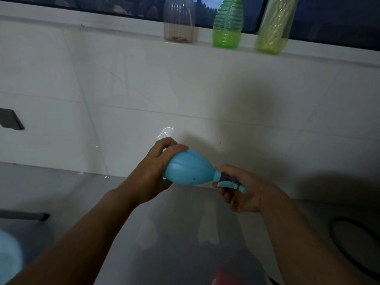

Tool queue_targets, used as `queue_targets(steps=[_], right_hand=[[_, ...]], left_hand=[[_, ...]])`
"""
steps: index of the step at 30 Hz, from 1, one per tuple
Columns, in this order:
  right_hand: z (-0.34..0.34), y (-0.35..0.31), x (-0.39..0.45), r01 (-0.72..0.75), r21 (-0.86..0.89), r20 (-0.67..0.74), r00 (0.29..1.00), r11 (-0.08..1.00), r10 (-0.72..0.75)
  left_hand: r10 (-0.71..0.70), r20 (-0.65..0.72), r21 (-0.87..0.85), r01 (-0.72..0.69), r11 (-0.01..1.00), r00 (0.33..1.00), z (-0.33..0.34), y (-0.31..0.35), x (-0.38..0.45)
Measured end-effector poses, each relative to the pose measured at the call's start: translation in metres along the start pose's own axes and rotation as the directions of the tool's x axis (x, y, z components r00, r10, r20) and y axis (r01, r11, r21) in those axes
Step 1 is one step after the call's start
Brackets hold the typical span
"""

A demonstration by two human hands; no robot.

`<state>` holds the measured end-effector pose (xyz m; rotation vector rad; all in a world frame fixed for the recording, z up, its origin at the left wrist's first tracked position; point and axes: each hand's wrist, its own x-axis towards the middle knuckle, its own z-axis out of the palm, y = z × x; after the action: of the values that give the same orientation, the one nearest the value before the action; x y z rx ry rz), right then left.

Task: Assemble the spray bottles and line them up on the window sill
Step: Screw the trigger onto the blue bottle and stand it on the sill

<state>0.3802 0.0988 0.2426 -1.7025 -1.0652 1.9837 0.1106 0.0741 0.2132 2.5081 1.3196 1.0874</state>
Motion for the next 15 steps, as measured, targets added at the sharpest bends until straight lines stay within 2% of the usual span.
queue_targets(steps=[1, 3, 6, 10, 12, 15], right_hand=[[-0.001, 0.000, -0.001, -0.009, 0.026, 0.031, 0.999, 1.000, 0.008], [-0.004, -0.003, -0.003, 0.012, 0.123, 0.105, 0.994, 0.992, -0.025], [-0.007, -0.017, -0.016, 0.161, 0.248, 0.184, 0.960, 0.955, -0.209], [-0.007, -0.029, -0.029, 0.388, 0.339, 0.175, 0.869, 0.857, -0.462], [-0.006, -0.028, -0.029, 0.485, 0.297, 0.131, 0.833, 0.823, -0.538], [-0.006, -0.026, -0.030, 0.590, 0.064, 0.072, 0.801, 0.805, -0.594]], left_hand=[[0.012, -0.027, 0.036, -0.011, 0.999, 1.000, 0.003, 0.001, -0.001], [-0.021, -0.069, -0.007, 0.020, 1.000, 0.997, 0.011, -0.003, -0.007], [-0.165, -0.128, -0.196, 0.138, 0.971, 0.978, 0.023, -0.013, -0.017], [-0.349, -0.049, -0.376, 0.307, 0.874, 0.936, 0.030, -0.019, -0.018], [-0.366, -0.007, -0.411, 0.331, 0.849, 0.931, 0.030, -0.018, -0.016], [-0.357, 0.049, -0.439, 0.341, 0.831, 0.933, 0.028, -0.015, -0.016]])
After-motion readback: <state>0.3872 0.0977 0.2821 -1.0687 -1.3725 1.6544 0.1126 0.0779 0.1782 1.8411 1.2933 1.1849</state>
